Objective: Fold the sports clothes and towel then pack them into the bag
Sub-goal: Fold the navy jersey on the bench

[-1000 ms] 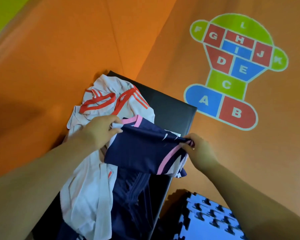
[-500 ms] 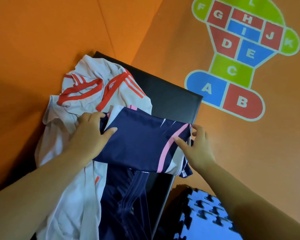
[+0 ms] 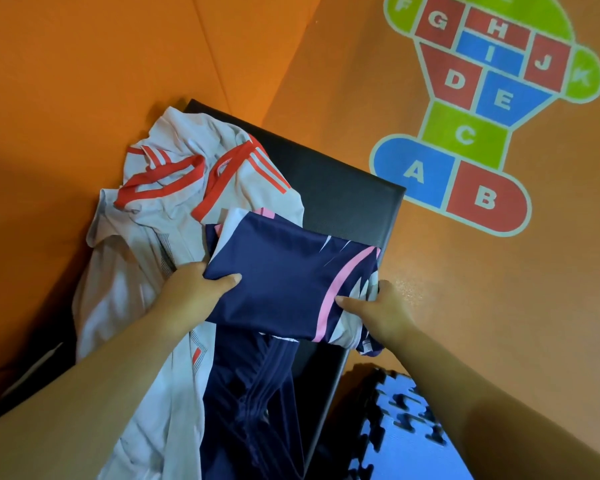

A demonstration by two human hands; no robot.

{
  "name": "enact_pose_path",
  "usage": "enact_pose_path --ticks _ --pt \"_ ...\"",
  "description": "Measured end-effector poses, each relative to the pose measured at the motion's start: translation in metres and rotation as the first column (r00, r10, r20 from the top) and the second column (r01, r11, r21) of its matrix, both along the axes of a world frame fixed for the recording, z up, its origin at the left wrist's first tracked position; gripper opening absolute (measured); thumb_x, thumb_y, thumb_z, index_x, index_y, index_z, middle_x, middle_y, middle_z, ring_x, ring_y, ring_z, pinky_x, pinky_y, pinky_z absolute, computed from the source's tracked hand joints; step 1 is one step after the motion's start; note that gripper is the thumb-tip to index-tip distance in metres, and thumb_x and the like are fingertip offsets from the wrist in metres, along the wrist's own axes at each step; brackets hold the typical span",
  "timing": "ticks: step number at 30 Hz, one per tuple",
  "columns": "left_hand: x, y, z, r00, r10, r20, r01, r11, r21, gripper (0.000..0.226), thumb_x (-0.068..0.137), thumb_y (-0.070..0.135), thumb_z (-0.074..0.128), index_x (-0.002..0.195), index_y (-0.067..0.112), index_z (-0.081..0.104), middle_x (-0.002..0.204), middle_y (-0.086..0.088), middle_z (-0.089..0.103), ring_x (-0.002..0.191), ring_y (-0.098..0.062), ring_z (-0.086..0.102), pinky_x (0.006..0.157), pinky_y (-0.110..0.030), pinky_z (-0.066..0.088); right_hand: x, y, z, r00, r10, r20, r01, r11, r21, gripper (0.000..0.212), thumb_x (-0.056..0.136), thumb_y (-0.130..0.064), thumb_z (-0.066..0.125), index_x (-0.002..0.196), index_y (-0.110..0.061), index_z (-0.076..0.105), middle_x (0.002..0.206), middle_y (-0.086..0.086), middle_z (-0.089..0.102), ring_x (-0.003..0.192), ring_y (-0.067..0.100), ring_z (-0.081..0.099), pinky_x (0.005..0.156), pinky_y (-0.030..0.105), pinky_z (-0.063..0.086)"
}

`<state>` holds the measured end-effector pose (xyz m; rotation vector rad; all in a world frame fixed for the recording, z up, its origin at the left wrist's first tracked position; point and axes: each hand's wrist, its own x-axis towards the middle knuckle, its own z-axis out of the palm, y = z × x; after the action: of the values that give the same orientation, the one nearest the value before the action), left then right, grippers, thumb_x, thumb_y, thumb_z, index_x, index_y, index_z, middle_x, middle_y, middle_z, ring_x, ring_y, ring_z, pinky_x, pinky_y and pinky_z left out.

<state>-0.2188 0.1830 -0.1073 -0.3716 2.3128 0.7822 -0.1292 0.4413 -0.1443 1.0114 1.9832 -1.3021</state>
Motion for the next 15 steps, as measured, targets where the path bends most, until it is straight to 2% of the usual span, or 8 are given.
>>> enact_pose_path --ticks 3,6,9,13,15 --pt "0.0 0.004 0.004 1.0 -0.028 -0.002 0.028 0.999 -0.026 0.022 0.086 0.033 0.063 0.089 0.011 0.061 0.083 -0.005 0.063 0.07 -0.018 0.055 0.054 -0.024 0.04 0.005 -0.005 0.003 0.999 -0.001 -0.046 -0.001 0.999 -0.048 0.033 0.073 -0.026 0.076 0.103 -0.017 0.063 0.093 -0.003 0.071 0.083 0.016 0.068 0.068 0.03 0.055" --pt "0.001 0.005 0.011 0.998 -0.052 -0.018 0.052 0.998 -0.024 0.022 0.086 0.032 0.064 0.091 0.012 0.059 0.085 -0.005 0.064 0.071 -0.019 0.057 0.054 -0.025 0.041 0.01 -0.009 0.007 0.999 -0.031 -0.009 0.029 0.994 -0.103 0.039 0.066 -0.029 0.075 0.101 -0.017 0.063 0.092 0.0 0.072 0.084 0.02 0.069 0.079 0.043 0.057" --pt "-0.001 0.005 0.02 0.997 -0.062 -0.037 0.061 0.998 -0.014 0.024 0.084 0.03 0.066 0.088 0.012 0.053 0.083 -0.005 0.06 0.069 -0.017 0.057 0.051 -0.026 0.037 0.01 -0.008 0.015 0.997 -0.062 0.045 0.068 0.986 -0.155 0.04 0.063 -0.023 0.076 0.098 -0.008 0.064 0.091 0.009 0.072 0.083 0.027 0.069 0.082 0.048 0.055" --pt "-0.011 0.01 0.039 0.976 -0.152 -0.153 0.158 0.987 0.03 0.022 0.082 0.022 0.069 0.079 0.014 0.049 0.075 -0.003 0.059 0.066 -0.018 0.056 0.052 -0.023 0.038 0.001 0.001 0.038 0.996 -0.086 -0.017 0.082 0.983 -0.167 0.016 0.074 -0.008 0.073 0.089 -0.007 0.069 0.085 0.008 0.073 0.078 0.027 0.07 0.079 0.046 0.056" --pt "-0.021 0.013 0.049 0.944 -0.189 -0.27 0.218 0.973 0.081 0.022 0.081 0.019 0.071 0.084 0.011 0.05 0.076 -0.004 0.06 0.071 -0.021 0.058 0.058 -0.025 0.044 -0.007 0.006 0.055 0.99 -0.091 -0.109 0.073 0.985 -0.156 0.011 0.077 -0.009 0.072 0.087 -0.015 0.069 0.083 0.002 0.074 0.078 0.025 0.07 0.074 0.041 0.057"
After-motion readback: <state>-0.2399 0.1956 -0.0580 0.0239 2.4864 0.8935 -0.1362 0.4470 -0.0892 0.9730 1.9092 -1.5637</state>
